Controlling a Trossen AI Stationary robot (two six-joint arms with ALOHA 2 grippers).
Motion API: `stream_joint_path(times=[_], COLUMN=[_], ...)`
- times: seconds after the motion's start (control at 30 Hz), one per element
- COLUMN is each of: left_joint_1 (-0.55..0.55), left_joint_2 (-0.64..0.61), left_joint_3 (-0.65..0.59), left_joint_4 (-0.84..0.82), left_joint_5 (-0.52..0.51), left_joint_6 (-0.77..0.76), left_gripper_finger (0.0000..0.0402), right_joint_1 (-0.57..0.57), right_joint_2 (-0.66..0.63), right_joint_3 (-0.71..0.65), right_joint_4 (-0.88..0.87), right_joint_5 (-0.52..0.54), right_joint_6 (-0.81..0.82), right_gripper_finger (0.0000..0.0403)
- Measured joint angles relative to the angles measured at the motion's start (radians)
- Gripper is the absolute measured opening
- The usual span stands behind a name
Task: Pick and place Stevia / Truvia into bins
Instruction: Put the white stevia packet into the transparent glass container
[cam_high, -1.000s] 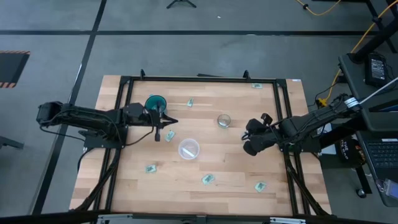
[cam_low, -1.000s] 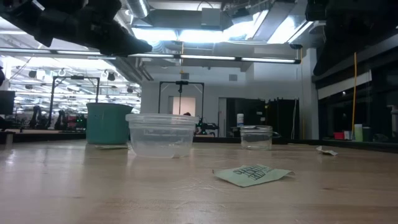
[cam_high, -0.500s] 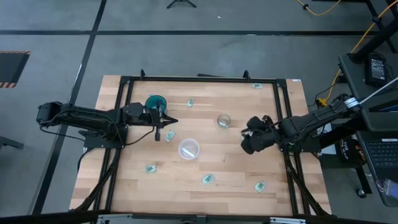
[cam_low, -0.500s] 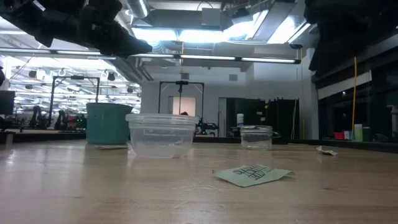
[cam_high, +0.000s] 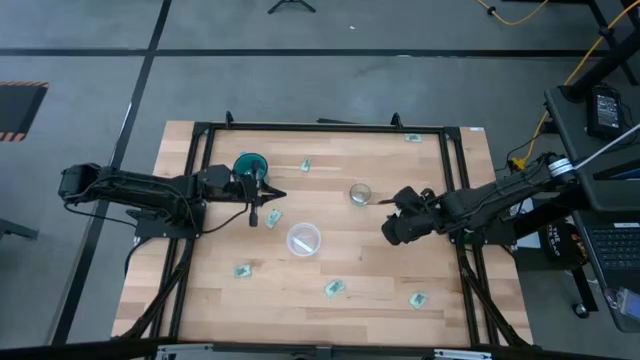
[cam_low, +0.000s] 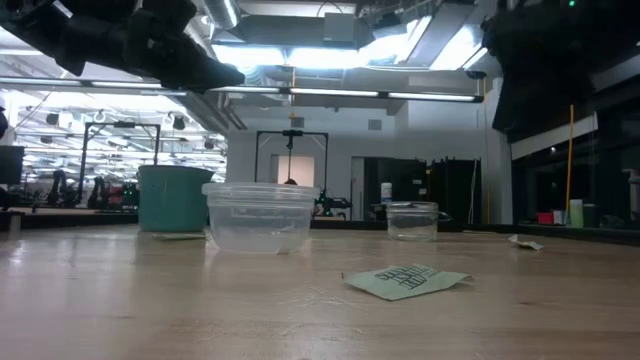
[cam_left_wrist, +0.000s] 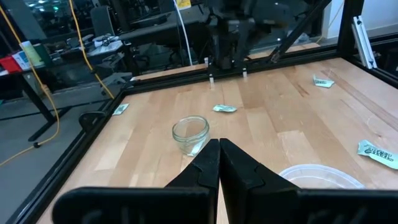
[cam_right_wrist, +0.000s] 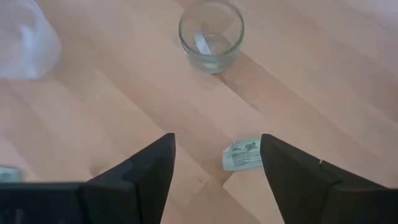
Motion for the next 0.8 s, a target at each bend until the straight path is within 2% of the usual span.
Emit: stream_joint_path(times=[0.13, 0.33, 0.5, 0.8], left_joint_1=[0.0, -0.001, -0.001, -0.001], left_joint_2=[0.0, 0.0, 0.0, 0.0], left_joint_3=[0.0, 0.0, 0.0, 0.0], left_joint_4=[0.0, 0.0, 0.0, 0.0], left_joint_5=[0.0, 0.0, 0.0, 0.0], left_joint_6=[0.0, 0.0, 0.0, 0.0], left_gripper_finger=[0.0004, 0.0004, 0.0004, 0.0004], right_joint_1=[0.0, 0.0, 0.0, 0.0], right_joint_2=[0.076, 0.172, 0.231, 0.325], right_joint_3=[0.0, -0.001, -0.001, -0.001], right_joint_4=[0.0, 0.0, -0.001, 0.015], right_joint_5=[0.0, -0.016, -0.035, -0.034], right_joint_6=[0.005, 0.111, 0.182, 0.217], right_gripper_finger=[0.0239, 0.0239, 0.0239, 0.0239])
